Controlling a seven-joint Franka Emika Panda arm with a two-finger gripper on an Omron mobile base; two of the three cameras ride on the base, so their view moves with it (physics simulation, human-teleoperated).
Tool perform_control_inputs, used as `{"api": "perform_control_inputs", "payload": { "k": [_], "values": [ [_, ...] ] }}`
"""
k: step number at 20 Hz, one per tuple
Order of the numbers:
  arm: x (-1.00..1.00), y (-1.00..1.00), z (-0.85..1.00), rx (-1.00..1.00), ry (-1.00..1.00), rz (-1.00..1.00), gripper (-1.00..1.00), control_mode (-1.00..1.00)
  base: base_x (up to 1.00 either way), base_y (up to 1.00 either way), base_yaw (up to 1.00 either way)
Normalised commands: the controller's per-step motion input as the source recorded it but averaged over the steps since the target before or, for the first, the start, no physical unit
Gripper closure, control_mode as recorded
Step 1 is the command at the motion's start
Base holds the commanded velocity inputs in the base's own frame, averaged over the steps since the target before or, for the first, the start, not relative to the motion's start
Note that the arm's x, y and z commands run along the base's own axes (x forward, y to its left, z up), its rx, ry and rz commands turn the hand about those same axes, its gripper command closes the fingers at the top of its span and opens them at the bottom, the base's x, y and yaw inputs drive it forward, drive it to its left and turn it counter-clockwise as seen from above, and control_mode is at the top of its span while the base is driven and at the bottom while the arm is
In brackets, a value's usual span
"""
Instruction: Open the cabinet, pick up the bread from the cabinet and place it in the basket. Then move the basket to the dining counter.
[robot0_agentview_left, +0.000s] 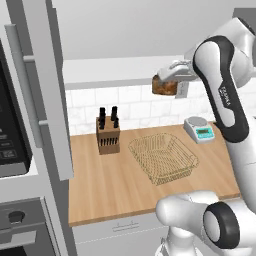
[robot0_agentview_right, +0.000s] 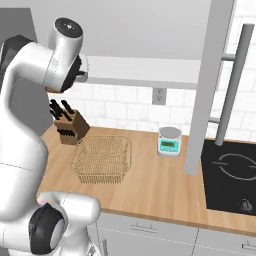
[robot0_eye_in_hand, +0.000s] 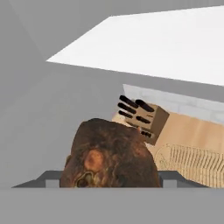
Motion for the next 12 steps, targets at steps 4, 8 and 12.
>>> {"api": "perform_control_inputs", "payload": {
  "k": [4, 8, 12],
  "values": [
    [-0.97, -0.07, -1.0, 0.0, 0.17, 0.0, 1.0, -1.0, 0.0, 0.0, 0.0],
    [-0.37, -0.04, -0.99, 0.0, 0.24, -0.02, 1.0, -1.0, 0.0, 0.0, 0.0],
    [0.23, -0.14, -0.99, -0.01, 0.14, -0.06, 1.0, -1.0, 0.0, 0.0, 0.0]
  ]
}}
